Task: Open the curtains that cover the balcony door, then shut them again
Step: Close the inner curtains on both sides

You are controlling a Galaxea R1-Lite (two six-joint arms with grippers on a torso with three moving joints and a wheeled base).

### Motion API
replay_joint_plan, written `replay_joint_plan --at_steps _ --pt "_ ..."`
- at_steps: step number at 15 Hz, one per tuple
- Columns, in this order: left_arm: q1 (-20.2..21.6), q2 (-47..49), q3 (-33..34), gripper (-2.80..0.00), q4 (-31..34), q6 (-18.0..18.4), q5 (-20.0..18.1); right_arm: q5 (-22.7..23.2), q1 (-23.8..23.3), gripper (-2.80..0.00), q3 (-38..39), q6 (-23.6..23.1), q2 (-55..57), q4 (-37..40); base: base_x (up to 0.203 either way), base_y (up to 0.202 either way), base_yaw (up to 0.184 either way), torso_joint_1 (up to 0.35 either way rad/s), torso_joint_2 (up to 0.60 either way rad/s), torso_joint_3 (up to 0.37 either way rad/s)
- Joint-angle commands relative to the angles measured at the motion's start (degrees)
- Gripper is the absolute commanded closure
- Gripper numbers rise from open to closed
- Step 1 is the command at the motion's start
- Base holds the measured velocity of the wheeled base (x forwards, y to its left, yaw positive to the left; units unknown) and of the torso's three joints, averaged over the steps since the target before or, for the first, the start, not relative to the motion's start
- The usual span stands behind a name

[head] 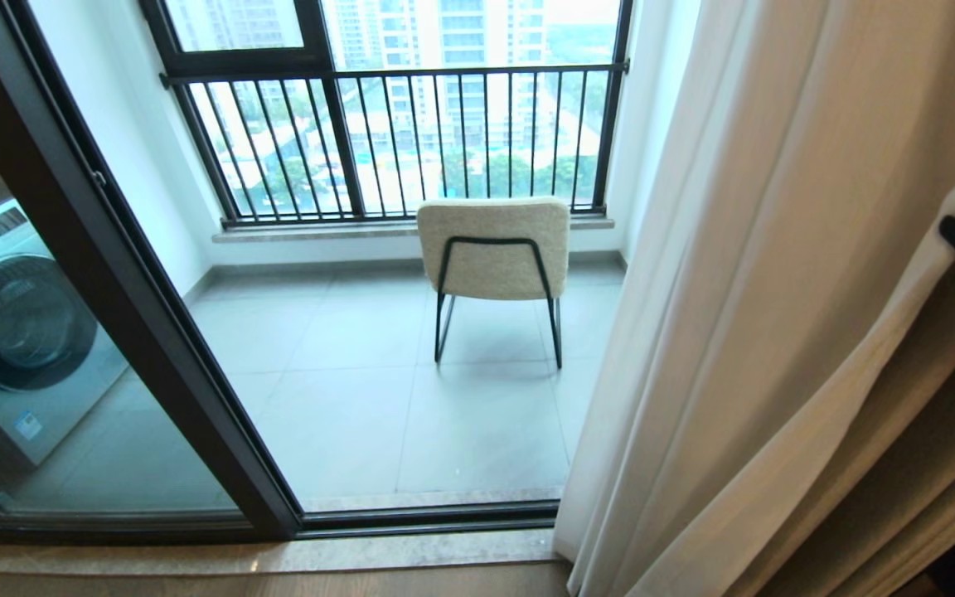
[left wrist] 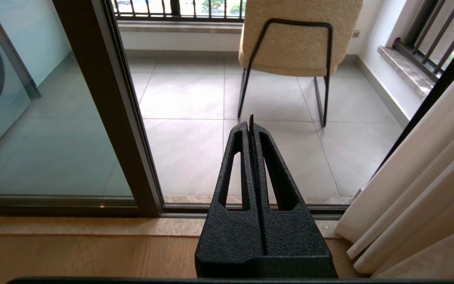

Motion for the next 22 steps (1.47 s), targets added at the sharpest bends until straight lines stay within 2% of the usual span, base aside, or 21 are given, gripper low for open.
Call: replay_joint_plan --at_steps 1,2,3,13,18,22 --pt "0.1 0.0 0.0 0.0 0.0 0.0 0.0 0.0 0.0 0.0 0.4 0.0 -0.9 -0.3 0.0 0.0 0.0 0.0 0.0 0.0" --pt "0.1 0.0 0.0 0.0 0.0 0.0 0.1 0.0 0.0 0.0 0.4 0.0 -0.9 -0.3 0.0 0.0 0.0 0.0 0.0 0.0" --pt "0.1 0.0 0.0 0.0 0.0 0.0 0.1 0.0 0.0 -2.8 0.4 -0.1 -0.8 -0.3 0.0 0.0 0.0 0.0 0.0 0.0" --pt "0.0 0.0 0.0 0.0 0.0 0.0 0.0 0.1 0.0 -2.8 -0.1 0.1 -0.5 -0.5 0.0 0.0 0.0 0.0 0.0 0.0" --pt "0.0 0.0 0.0 0.0 0.0 0.0 0.1 -0.2 -0.4 -2.8 -4.7 0.4 4.4 -0.9 0.0 0.0 0.0 0.0 0.0 0.0" --pt "0.1 0.0 0.0 0.0 0.0 0.0 0.0 0.1 -2.8 -2.8 -9.8 0.6 7.7 -0.3 0.0 0.0 0.0 0.0 0.0 0.0"
